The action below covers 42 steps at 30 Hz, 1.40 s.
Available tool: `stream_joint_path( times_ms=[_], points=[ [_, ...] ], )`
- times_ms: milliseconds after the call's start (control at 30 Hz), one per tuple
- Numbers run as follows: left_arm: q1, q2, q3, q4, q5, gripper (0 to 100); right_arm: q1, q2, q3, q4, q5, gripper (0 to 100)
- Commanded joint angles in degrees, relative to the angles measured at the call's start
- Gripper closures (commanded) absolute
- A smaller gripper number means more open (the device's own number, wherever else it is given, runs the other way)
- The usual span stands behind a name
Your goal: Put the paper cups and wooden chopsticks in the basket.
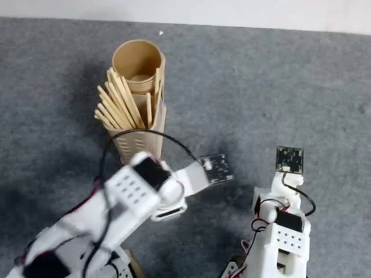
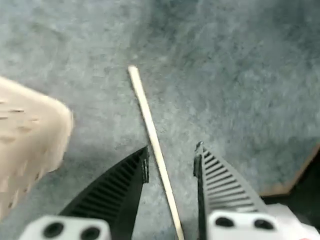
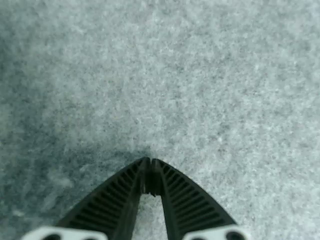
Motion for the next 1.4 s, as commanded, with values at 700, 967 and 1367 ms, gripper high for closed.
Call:
stream_joint_path(
  times_ms=[700,967,1367],
  points=[
    [-11.0,23.6,-1.6,-22.1,-0.5,84,-0.2,-0.6,-0.2,-0.8,0.6,97.6],
    [-10.6,28.1,-1.8,-22.4,-0.6,84,-0.3,-0.6,-0.2,-0.8,2.3,97.6],
    [-10.6,26.3,-2.2,-22.3,-0.8,92,-0.4,-0.6,-0.2,-0.8,3.3,97.6]
  ],
)
